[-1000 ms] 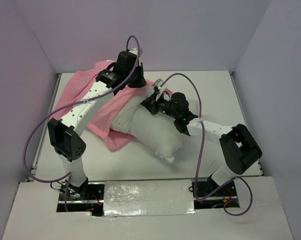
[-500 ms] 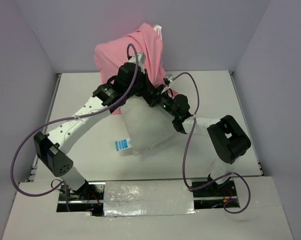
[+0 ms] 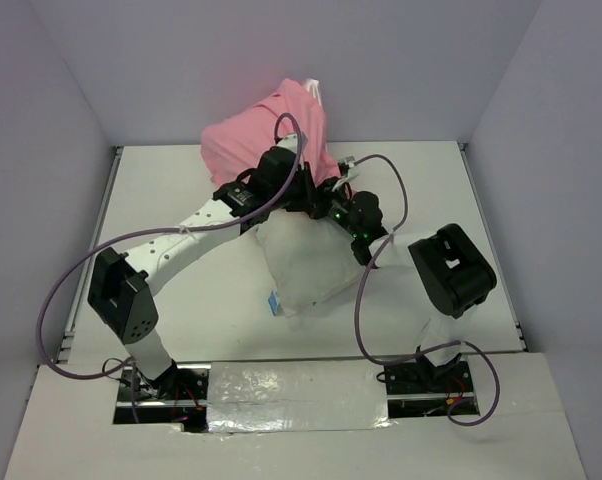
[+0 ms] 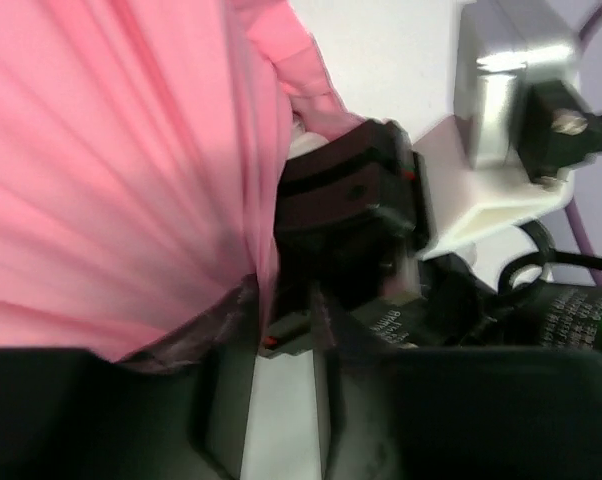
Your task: Put the pillow into the pillowcase
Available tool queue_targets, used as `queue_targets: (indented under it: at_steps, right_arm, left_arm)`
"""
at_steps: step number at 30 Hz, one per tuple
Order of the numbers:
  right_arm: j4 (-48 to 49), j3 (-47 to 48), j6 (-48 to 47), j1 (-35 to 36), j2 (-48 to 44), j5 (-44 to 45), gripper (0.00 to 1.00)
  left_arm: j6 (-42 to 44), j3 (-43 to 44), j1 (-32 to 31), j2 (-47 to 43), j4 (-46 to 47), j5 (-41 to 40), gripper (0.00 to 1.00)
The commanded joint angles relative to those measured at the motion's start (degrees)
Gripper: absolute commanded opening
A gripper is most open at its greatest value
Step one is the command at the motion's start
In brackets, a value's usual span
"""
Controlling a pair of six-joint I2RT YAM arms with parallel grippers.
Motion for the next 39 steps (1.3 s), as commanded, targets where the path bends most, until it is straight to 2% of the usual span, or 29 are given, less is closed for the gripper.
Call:
queue_targets:
  at_steps: [1,2,3,5,6,9,12,14,15,17,18,20,22,26,32,39]
  right_arm:
    - [14.99,2.77,2.25,-0.58,-2.52,5.11,0.0]
    - [15.6,2.07,2.69,-0.93,-2.7,5.55,0.0]
    - [15.87,1.72,3.13,-1.02,-3.13,6.77,0.0]
    - [17.01,1.18,4.27,-1.46,-3.4,6.87,0.0]
    - [17.62,1.1,4.53,-1.55,-3.49,5.92,0.0]
    - [17.98,1.36,3.84,-1.82,-5.15,5.55,0.0]
    - [17.11,2.23,4.18,-2.25,-7.61,5.91,0.0]
    - [15.79,3.03,4.98,-2.43,-9.55,5.82,0.0]
    - [14.91,4.16,5.32,-2.43,-10.25,5.91,0.0]
    - [12.03,5.48,5.41,-2.34,-12.09,6.69,0.0]
    - [10.61,6.27,5.59,-2.43,-12.45,7.39,0.0]
    - [8.5,8.3,5.15,-2.61,-12.98,8.36,0.0]
    - [7.27,10.14,5.59,-2.78,-13.07,8.45,0.0]
    - [2.08,13.04,6.99,-2.87,-13.16,8.19,0.0]
    - [0.14,15.68,8.67,-3.04,-12.72,7.4,0.0]
    - [-4.95,22.7,7.09,-3.14,-12.98,6.08,0.0]
  left_arm:
    - [1.24,-2.53,-3.98,1.93,-4.35,16.49,0.42]
    - [1.86,-2.36,-4.25,1.15,-5.31,15.53,0.5]
    - [3.08,-2.27,-4.16,0.53,-6.01,14.74,0.66]
    - [4.06,-2.7,-4.25,-2.27,-7.16,12.98,0.84]
    - [4.76,-2.97,-4.08,-3.51,-8.29,11.06,0.99]
    - [4.59,-5.25,-3.38,-10.62,-9.27,4.65,0.99]
    - [2.14,-12.77,0.31,-19.58,-10.07,-2.21,0.99]
    - [0.12,-18.58,6.43,-26.5,-8.58,-3.11,0.99]
    - [-1.46,-24.88,9.0,-28.37,-6.74,-1.89,0.99]
    - [-2.96,-31.68,15.57,-32.94,-3.4,0.57,0.99]
    - [-4.28,-37.89,17.27,-34.09,-1.21,1.63,0.99]
    - [-4.03,-42.85,19.99,-36.12,5.91,2.96,0.99]
    - [-3.41,-46.73,21.06,-35.26,9.87,1.29,0.99]
    - [-0.25,-45.16,23.26,-25.95,20.06,3.92,0.99]
    - [4.57,-38.48,24.39,-16.2,24.65,-6.0,0.99]
    - [4.06,-40.57,30.11,-12.39,29.57,-2.94,0.99]
